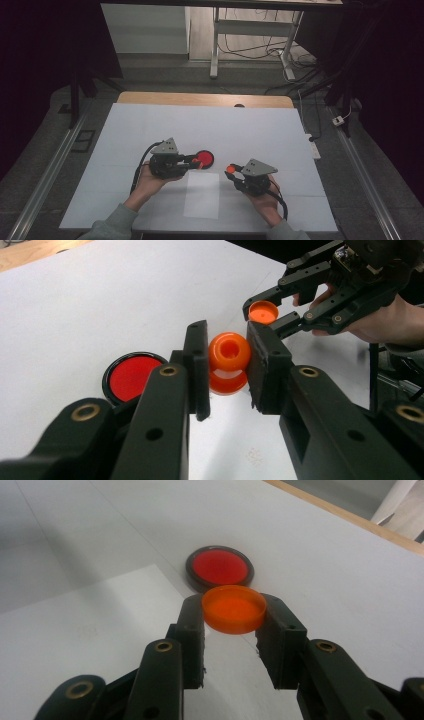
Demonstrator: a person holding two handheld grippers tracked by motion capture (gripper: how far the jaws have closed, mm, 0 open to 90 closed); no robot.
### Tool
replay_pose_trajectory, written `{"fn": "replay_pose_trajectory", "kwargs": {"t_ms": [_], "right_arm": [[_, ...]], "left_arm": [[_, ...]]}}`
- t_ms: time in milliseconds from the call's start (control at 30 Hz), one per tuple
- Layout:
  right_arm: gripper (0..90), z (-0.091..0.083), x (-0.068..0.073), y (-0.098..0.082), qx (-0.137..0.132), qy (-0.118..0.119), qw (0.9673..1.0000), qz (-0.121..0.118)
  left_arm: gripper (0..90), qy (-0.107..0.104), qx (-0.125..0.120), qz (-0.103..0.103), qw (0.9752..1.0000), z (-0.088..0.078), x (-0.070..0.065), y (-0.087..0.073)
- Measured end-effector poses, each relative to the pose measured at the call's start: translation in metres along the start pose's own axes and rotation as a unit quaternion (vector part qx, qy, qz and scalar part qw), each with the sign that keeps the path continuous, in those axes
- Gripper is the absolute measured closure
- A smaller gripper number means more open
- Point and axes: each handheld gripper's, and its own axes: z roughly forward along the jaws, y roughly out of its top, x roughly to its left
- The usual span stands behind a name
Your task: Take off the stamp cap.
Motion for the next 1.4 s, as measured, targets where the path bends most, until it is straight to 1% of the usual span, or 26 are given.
{"fn": "replay_pose_trajectory", "kwargs": {"t_ms": [67,267,333,467,667,900,933,1100,1267,1400], "right_arm": [[64.3,-0.004,-0.002,-0.003,0.0,-0.003,1.0,0.001],[64.2,-0.013,-0.007,-0.011,-0.004,-0.008,0.9999,0.014],[64.2,-0.017,-0.009,-0.013,-0.003,-0.011,0.9998,0.014],[64.2,-0.025,-0.014,-0.018,-0.008,-0.021,0.9995,0.021],[64.2,-0.04,-0.022,-0.028,-0.007,-0.037,0.9988,0.032],[64.2,-0.058,-0.029,-0.039,-0.007,-0.054,0.9978,0.039],[64.2,-0.059,-0.03,-0.04,-0.011,-0.055,0.9977,0.04],[64.1,-0.059,-0.032,-0.042,-0.006,-0.056,0.9976,0.04],[64.1,-0.057,-0.031,-0.042,-0.004,-0.055,0.9979,0.034],[64.1,-0.057,-0.032,-0.043,-0.003,-0.055,0.9978,0.036]], "left_arm": [[71.8,0.0,0.0,0.0,1.0,0.0,0.0,0.0],[71.8,0.001,0.001,0.002,1.0,-0.002,-0.001,0.001],[71.8,0.001,0.0,0.001,1.0,-0.002,-0.001,0.001],[71.8,0.002,0.003,0.0,1.0,-0.003,0.0,0.001],[71.7,0.003,0.005,-0.001,1.0,-0.004,0.001,0.001],[71.7,0.004,0.005,0.0,1.0,-0.004,0.001,0.001],[71.7,0.004,0.005,-0.001,1.0,-0.005,0.001,0.001],[71.7,0.006,0.002,-0.001,1.0,-0.006,0.002,0.002],[71.7,0.003,0.003,0.003,1.0,-0.005,-0.001,0.002],[71.6,0.001,0.003,0.005,1.0,-0.005,-0.003,0.003]]}}
